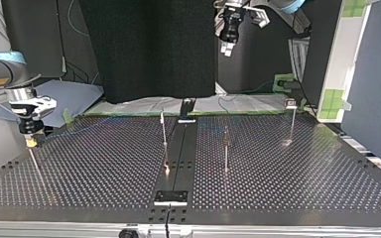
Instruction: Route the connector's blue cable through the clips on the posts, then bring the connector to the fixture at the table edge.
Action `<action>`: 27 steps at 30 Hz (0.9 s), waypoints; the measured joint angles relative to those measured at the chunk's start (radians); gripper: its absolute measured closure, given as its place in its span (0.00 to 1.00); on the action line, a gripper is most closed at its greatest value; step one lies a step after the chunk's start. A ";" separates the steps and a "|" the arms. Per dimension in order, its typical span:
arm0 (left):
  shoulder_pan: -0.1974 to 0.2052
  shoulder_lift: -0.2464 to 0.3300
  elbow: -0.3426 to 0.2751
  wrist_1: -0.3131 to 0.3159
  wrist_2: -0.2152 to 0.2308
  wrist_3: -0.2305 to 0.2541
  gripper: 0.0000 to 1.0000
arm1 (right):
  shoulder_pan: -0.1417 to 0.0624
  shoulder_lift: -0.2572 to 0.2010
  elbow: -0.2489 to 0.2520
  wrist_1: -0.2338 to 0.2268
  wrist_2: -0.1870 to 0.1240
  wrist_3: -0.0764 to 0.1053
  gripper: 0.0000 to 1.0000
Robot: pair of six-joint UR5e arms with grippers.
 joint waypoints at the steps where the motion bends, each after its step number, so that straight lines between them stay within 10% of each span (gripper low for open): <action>1: 0.000 0.000 0.000 0.000 0.000 0.000 0.00 | 0.000 0.000 0.000 0.000 -0.001 0.000 0.93; 27: 0.005 0.000 0.000 -0.003 0.000 0.000 0.00 | 0.004 0.008 -0.003 -0.027 -0.014 0.019 0.93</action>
